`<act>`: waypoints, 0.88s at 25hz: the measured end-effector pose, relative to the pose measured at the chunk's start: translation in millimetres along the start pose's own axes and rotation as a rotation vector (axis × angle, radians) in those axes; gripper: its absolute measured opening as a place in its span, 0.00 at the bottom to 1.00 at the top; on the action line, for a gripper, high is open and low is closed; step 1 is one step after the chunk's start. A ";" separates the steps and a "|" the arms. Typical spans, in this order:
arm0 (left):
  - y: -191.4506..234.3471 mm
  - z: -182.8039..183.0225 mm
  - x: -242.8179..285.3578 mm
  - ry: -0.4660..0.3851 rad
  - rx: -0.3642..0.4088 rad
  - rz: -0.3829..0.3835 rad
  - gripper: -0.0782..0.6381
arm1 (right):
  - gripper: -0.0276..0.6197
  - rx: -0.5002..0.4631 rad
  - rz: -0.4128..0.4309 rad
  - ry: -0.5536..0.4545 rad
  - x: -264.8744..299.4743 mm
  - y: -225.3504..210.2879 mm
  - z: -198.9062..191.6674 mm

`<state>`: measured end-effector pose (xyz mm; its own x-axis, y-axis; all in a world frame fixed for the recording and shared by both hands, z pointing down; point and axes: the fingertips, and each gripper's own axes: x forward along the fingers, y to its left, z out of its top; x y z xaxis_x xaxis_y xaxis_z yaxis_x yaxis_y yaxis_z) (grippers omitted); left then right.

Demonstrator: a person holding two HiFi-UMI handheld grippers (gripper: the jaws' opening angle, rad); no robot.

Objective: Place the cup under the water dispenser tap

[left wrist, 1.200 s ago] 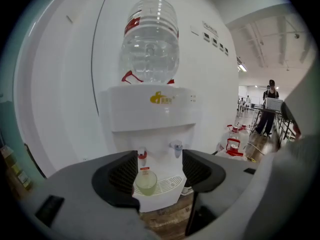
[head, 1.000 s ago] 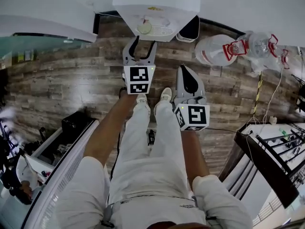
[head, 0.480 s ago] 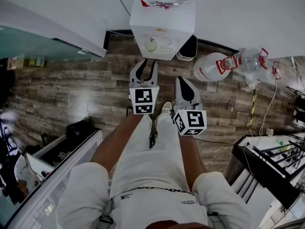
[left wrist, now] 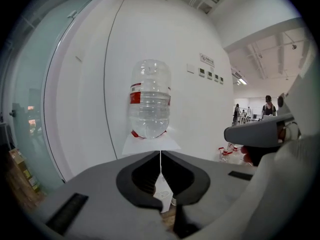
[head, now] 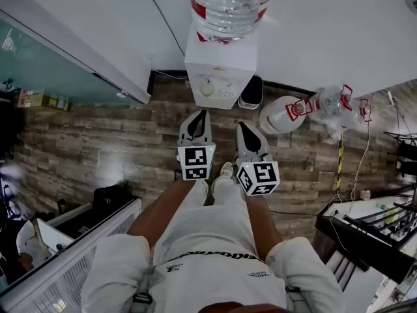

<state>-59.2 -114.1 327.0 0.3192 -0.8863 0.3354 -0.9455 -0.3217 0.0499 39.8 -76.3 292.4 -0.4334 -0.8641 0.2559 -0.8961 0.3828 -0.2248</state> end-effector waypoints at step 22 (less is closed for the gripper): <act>-20.7 35.8 -90.4 -0.031 0.012 -0.059 0.10 | 0.04 -0.074 0.085 -0.031 -57.4 47.1 37.1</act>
<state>-66.2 -39.2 262.0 0.3762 -0.8758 0.3025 -0.9243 -0.3772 0.0576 26.0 -20.7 232.2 -0.5056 -0.8371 0.2090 -0.8615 0.4769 -0.1741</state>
